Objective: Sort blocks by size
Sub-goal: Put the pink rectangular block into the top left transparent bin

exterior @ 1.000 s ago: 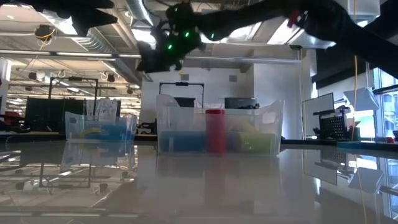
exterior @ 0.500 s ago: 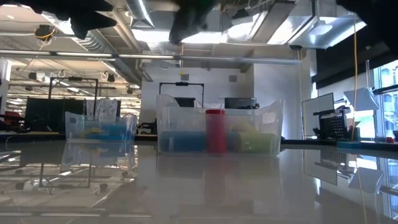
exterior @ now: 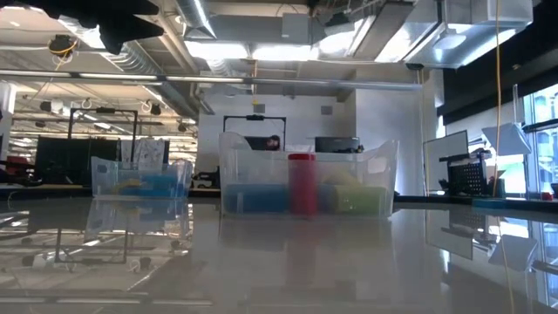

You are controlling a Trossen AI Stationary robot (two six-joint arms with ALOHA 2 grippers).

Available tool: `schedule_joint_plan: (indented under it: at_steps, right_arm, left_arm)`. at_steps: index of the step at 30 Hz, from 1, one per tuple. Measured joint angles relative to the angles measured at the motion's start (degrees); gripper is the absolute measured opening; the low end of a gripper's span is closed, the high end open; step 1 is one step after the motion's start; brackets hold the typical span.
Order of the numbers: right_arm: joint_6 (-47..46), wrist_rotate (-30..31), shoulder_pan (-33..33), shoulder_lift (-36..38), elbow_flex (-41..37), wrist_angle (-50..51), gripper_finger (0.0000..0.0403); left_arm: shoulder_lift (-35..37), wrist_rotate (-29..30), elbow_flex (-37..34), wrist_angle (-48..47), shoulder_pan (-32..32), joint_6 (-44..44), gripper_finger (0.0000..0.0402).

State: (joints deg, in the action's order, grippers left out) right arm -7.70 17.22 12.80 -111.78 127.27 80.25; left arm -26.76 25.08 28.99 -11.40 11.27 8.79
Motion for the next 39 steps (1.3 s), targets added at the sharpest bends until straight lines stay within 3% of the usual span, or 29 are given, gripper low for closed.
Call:
schedule_joint_plan:
  at_steps: [11, 25, 32, 39]
  right_arm:
    - [-20.0, 5.3, 11.0, 3.7, -12.7, 3.9, 0.0156]
    - [-53.9, 2.4, 24.7, 13.4, -36.7, 3.3, 0.0156]
    - [-63.1, -3.7, 31.5, 13.5, -40.6, 2.4, 0.0156]
    - [-65.5, -3.1, 33.3, 13.2, -40.8, 0.0, 0.0156]
  left_arm:
    - [0.0, 0.0, 0.0, -0.1, 0.0, -0.2, 0.0198]
    - [0.0, 0.0, 0.0, 0.0, 0.0, 0.5, 0.0198]
    - [0.0, 0.0, 0.0, 0.0, 0.0, 1.3, 0.0198]
    - [0.0, 0.0, 0.0, -0.1, 0.0, 1.9, 0.0198]
